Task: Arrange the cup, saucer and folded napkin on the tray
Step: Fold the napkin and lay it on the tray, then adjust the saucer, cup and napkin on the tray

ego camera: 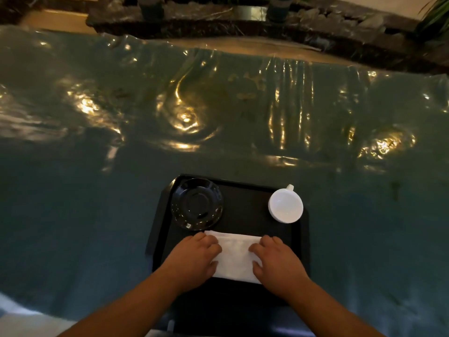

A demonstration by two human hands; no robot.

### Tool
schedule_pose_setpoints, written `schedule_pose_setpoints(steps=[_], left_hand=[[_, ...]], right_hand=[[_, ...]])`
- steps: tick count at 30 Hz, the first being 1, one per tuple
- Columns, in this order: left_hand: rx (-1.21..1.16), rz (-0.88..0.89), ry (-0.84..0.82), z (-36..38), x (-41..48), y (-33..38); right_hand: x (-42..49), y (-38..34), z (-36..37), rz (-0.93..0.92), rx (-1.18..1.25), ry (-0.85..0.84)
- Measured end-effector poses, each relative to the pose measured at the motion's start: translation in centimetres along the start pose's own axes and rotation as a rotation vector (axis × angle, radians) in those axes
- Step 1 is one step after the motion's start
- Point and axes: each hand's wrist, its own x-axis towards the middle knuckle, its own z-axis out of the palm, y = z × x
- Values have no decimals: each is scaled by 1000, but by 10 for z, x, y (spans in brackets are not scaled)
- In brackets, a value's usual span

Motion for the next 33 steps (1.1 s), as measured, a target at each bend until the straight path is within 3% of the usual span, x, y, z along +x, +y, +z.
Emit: schedule_pose_setpoints(steps=[2, 4, 7, 9, 15, 25, 33], left_hand=[[-9, 15, 163, -6, -1, -11], [-26, -108, 259, -12, 2, -27], [-44, -319, 174, -24, 8, -51], [-4, -362, 92, -25, 13, -67], [90, -328, -43, -43, 34, -81], [32, -284, -184, -51, 52, -89], [-55, -292, -177, -50, 53, -88]], right_hand=[[11, -7, -5, -14, 7, 77], [27, -20, -11, -49, 40, 154], [54, -45, -24, -128, 70, 170], [73, -62, -32, -184, 58, 130], [120, -82, -36, -204, -40, -35], [133, -78, -33, -248, -56, -60], [133, -76, -35, -236, -21, -50]])
